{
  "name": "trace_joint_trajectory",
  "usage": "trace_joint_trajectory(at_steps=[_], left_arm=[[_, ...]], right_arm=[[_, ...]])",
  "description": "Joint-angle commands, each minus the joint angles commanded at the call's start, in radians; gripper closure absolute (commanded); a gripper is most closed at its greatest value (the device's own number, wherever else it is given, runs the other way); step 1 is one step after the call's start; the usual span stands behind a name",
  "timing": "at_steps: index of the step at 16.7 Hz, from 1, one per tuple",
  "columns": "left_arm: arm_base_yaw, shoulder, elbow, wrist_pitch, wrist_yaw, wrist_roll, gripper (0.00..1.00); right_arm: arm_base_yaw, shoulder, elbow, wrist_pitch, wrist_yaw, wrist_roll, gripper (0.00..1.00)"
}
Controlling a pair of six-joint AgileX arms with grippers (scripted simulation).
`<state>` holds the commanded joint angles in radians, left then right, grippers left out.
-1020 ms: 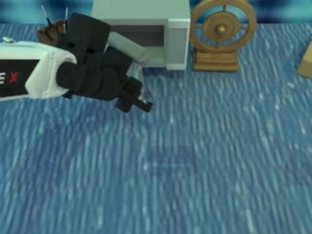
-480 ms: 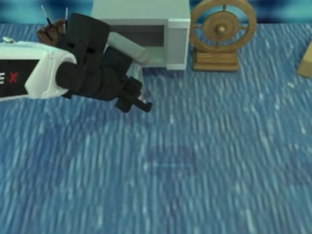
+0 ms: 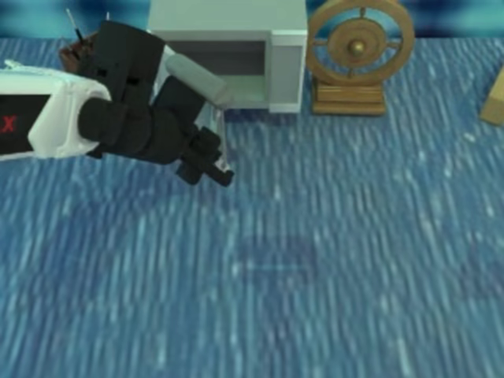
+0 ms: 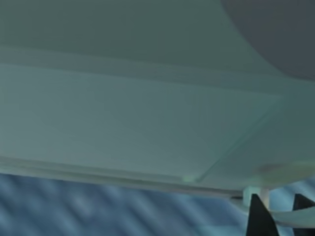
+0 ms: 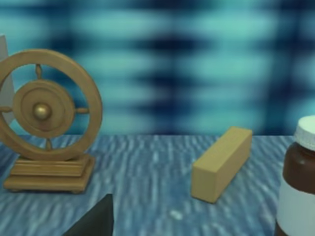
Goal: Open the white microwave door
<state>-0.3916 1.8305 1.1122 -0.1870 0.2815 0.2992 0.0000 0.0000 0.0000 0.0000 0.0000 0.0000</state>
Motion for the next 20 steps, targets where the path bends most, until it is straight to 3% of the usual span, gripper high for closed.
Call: trace_joint_trajectory(at_steps=[20], left_arm=[[0.007,-0.002,-0.003,-0.004,0.010,0.014,1.00]], right_arm=[[0.000,0.000,0.000,0.000,0.000,0.000,0.00]])
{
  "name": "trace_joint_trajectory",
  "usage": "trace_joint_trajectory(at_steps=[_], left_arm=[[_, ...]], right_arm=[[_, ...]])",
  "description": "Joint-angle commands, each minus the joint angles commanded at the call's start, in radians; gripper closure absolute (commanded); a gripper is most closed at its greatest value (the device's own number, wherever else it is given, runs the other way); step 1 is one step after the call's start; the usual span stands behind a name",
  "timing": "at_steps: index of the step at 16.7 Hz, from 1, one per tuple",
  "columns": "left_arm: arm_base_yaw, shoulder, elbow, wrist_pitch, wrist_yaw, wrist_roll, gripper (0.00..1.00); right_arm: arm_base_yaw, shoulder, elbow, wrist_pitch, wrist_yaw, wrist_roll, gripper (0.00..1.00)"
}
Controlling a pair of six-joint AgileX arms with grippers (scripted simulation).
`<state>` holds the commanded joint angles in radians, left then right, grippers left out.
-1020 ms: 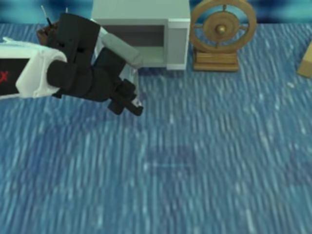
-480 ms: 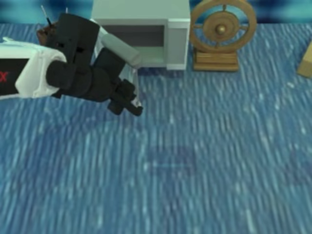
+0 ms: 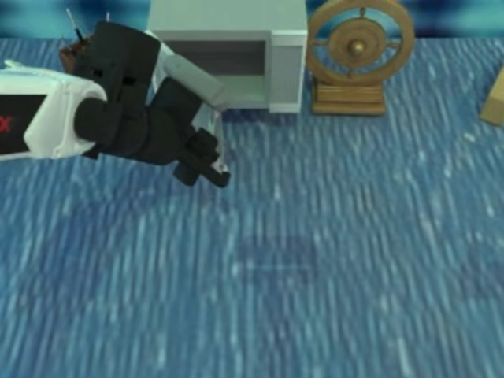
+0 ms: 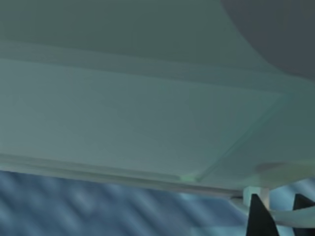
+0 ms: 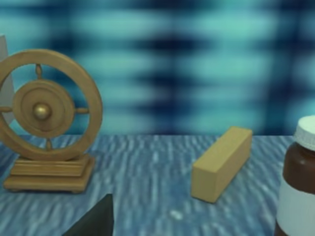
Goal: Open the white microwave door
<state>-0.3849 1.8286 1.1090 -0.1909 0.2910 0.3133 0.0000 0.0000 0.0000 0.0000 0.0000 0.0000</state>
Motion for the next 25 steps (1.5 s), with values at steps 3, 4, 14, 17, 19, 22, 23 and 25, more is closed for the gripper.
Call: trace_joint_trajectory(at_steps=[3,4,14,17,19,22,23,25], left_arm=[[0.000,0.000,0.000,0.000,0.000,0.000,1.00],[0.000,0.000,0.000,0.000,0.000,0.000,1.00],[0.030,-0.011,-0.006,-0.024,0.055,0.075,1.00],[0.044,-0.012,-0.009,-0.036,0.074,0.103,1.00],[0.044,-0.012,-0.009,-0.036,0.074,0.103,1.00],[0.044,-0.012,-0.009,-0.036,0.074,0.103,1.00],[0.044,-0.012,-0.009,-0.036,0.074,0.103,1.00],[0.044,-0.012,-0.009,-0.036,0.074,0.103,1.00]], right_arm=[[0.000,0.000,0.000,0.000,0.000,0.000,0.00],[0.000,0.000,0.000,0.000,0.000,0.000,0.00],[0.000,0.000,0.000,0.000,0.000,0.000,0.00],[0.000,0.000,0.000,0.000,0.000,0.000,0.00],[0.000,0.000,0.000,0.000,0.000,0.000,0.00],[0.000,0.000,0.000,0.000,0.000,0.000,0.00],[0.000,0.000,0.000,0.000,0.000,0.000,0.00],[0.000,0.000,0.000,0.000,0.000,0.000,0.00]])
